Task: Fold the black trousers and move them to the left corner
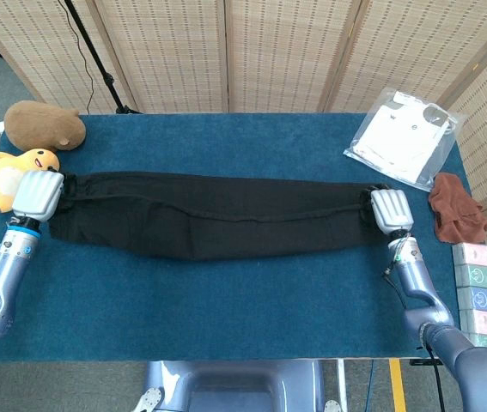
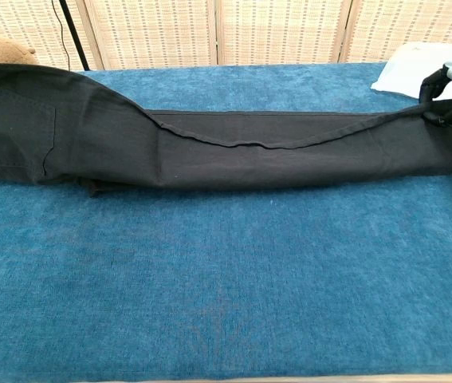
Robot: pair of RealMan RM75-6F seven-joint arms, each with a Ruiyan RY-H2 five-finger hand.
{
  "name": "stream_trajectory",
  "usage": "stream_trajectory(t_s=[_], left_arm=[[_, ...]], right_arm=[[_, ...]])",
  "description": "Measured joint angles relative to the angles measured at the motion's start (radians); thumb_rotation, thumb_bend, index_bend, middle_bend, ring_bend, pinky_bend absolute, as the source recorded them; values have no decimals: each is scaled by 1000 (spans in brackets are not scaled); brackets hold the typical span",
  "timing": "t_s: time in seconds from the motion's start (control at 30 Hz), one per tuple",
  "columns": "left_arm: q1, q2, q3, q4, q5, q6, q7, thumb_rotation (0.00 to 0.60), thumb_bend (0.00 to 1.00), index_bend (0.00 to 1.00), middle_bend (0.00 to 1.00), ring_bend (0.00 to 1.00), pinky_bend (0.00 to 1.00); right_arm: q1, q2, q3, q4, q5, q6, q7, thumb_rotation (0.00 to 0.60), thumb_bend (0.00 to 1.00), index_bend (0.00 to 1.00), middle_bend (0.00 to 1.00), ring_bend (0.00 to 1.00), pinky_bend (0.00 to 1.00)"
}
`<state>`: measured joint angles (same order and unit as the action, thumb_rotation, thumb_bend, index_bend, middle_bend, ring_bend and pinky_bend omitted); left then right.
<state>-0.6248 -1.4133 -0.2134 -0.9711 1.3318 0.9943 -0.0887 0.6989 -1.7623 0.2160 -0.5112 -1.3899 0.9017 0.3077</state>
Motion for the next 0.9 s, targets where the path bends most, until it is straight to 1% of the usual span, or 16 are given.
stream_trajectory(t_s=[0.17, 0.43, 0.63, 0.9], left_arm=[[-8, -9, -13, 22, -15, 2, -16, 600, 351, 687, 636, 566, 638], [-17, -16, -36, 43, -28, 31, -37, 600, 350, 687, 636, 566, 638], [-32, -26, -57, 56, -65, 19, -4, 600, 350, 687, 636, 566, 638], [-59, -52, -74, 89, -117, -26, 49, 600, 350, 687, 636, 566, 638]], right_arm=[[42, -23, 7, 57, 7, -34, 17, 600, 524, 629, 451, 320, 497], [79, -47, 17, 129, 27, -90, 32, 600, 527, 630, 452, 320, 497], [105, -61, 25, 180, 44, -150, 40, 600, 527, 630, 452, 320, 497], [148, -89, 39, 259, 72, -247, 51, 600, 527, 630, 452, 320, 497]])
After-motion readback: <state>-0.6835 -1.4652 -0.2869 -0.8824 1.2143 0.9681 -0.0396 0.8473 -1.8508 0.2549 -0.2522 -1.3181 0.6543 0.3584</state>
